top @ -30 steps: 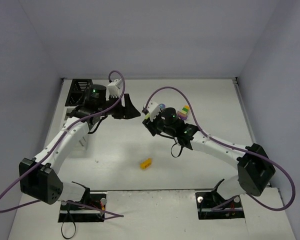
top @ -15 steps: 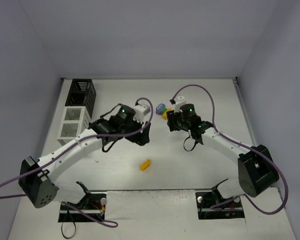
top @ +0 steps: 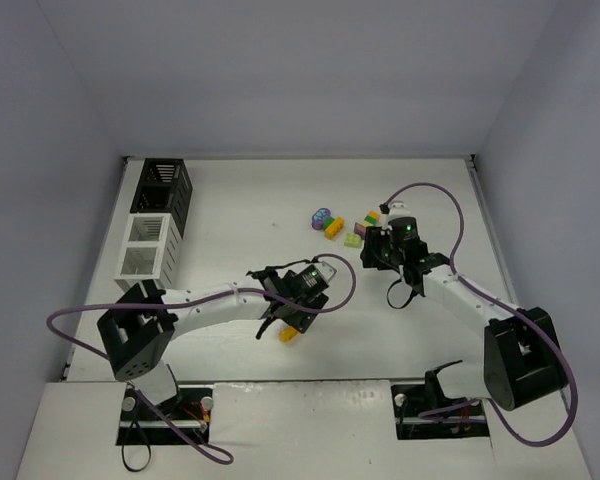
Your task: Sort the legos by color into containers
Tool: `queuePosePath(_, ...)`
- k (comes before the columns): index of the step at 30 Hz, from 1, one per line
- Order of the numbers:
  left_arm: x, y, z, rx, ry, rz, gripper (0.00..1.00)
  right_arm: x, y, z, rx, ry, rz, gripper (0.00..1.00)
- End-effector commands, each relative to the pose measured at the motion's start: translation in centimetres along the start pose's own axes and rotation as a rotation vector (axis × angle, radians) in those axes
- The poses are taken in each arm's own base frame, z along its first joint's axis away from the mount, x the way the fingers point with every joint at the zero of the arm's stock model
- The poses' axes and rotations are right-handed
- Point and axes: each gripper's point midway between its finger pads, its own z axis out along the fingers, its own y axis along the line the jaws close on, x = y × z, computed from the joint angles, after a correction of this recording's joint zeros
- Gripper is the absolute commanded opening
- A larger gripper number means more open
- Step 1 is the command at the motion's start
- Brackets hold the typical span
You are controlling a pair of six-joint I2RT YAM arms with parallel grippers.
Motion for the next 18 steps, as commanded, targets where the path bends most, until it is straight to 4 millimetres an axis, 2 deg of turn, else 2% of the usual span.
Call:
queuePosePath(1, -1.9, 0.4, 0.1, -0.07, -0.064, -0.041, 0.56, -2.7, 1.0, -1.2, -0.05, -0.1, 0.036, 0.0)
queuePosePath(5, -0.8, -0.3, 0.9, -0.071, -0.026, -0.032, 0.54, -3.0, 1.0, -1.6, -0.059, -0.117, 0.049, 0.0)
queuePosePath(8, -0.2, -0.9, 1.3, -0.067, -0.007, -0.027, 0.49, -3.0, 1.0, -1.6, -0.063, -0.125, 0.053, 0.0)
queuePosePath(11, 0.1, -0.9, 1.4, -0.071, 0.002, -0.041, 0.4, -2.9, 1.0, -1.6, -0.07, -0.125, 0.058, 0.0)
queuePosePath(12, 0.3, -0.9, 1.5, -0.072, 0.004, -0.049, 0.31, -2.8, 1.0, -1.6, -0.072, -0.124, 0.06, 0.0)
queuePosePath(15, 0.4, -0.8, 1.0, -0.073, -0.007, -0.073, 0.15, -2.9, 1.1, -1.7, -0.075, -0.13, 0.061, 0.0)
queuePosePath(18, -0.2, -0.1, -0.2, -0.096, -0.042, -0.096, 0.07, -3.0, 1.1, -1.9, -0.077, -0.139, 0.062, 0.0)
